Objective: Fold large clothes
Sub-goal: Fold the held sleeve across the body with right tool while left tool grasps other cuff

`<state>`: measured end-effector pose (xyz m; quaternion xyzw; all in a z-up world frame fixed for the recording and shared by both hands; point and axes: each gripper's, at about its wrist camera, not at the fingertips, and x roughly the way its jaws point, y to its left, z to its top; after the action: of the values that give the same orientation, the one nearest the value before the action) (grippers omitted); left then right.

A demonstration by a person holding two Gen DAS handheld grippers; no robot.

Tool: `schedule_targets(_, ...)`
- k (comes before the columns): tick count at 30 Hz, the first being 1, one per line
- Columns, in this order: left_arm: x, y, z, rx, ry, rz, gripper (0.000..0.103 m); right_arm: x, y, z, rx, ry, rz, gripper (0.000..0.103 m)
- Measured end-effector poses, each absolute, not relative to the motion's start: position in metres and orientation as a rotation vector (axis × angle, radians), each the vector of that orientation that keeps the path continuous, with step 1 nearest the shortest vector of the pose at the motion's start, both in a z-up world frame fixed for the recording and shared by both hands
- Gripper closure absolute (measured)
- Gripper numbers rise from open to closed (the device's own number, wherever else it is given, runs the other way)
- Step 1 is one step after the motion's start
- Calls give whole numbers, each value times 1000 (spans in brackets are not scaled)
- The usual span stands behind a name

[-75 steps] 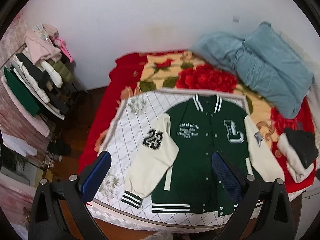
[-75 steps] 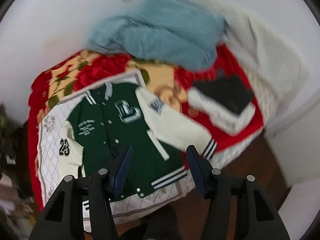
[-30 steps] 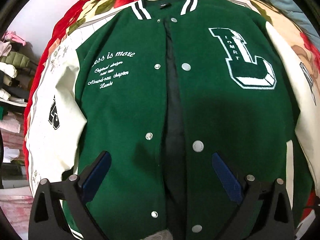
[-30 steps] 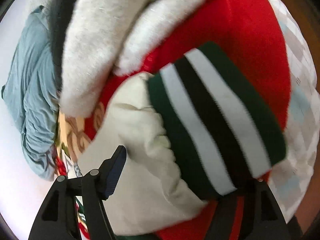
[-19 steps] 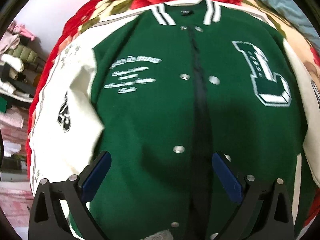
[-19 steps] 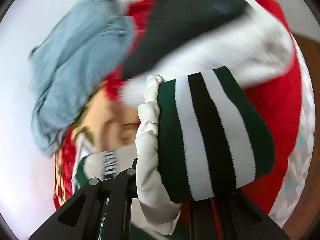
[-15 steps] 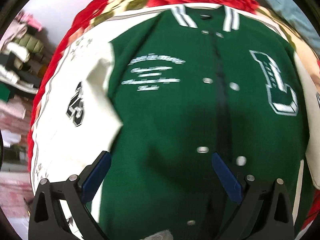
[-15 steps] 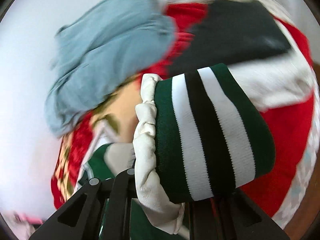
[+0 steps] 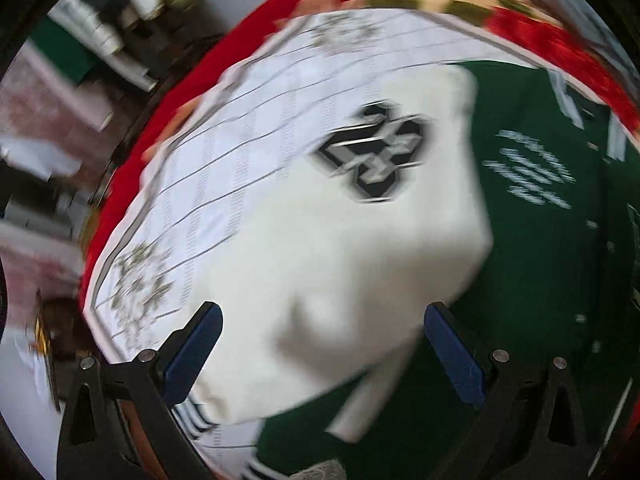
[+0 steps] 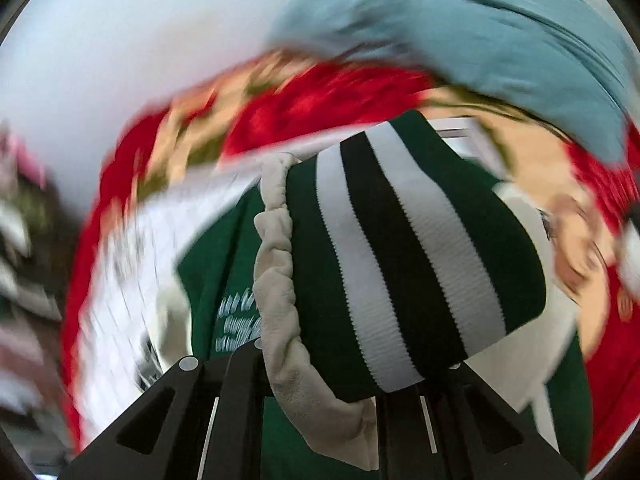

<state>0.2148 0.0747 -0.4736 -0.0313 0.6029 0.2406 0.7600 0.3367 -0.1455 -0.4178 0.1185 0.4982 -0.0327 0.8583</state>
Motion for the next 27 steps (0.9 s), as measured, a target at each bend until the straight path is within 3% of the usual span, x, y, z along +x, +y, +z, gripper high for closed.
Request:
schedule_targets(3,193,111,-482,-97,1336,601,2,346,-62,-470,85,1159,-8,89)
schedule_targets(8,158,157,-486,-170,1380,691,2,347,-12,-548,25,1377,106,85)
schedule_targets(9,150,166,-483,-195,1381,704,2,342,-14,-549,54,1386,134,76)
schedule_targets(10,144,172,-480,-214,1383,716,2,336,-16,-546,98,1384,173,53)
schedule_targets(12,128,187,-475,-259,1389,734,2,321,-26,-528,201,1362,255,25)
schedule_targets(19,84,226,-484,-515,1418,736,2,271,-84,-468,304,1316,275,25)
schedule_targets(27,52,250,-543,-981,1428,678,2,288,-147,-473,306,1400,191,25)
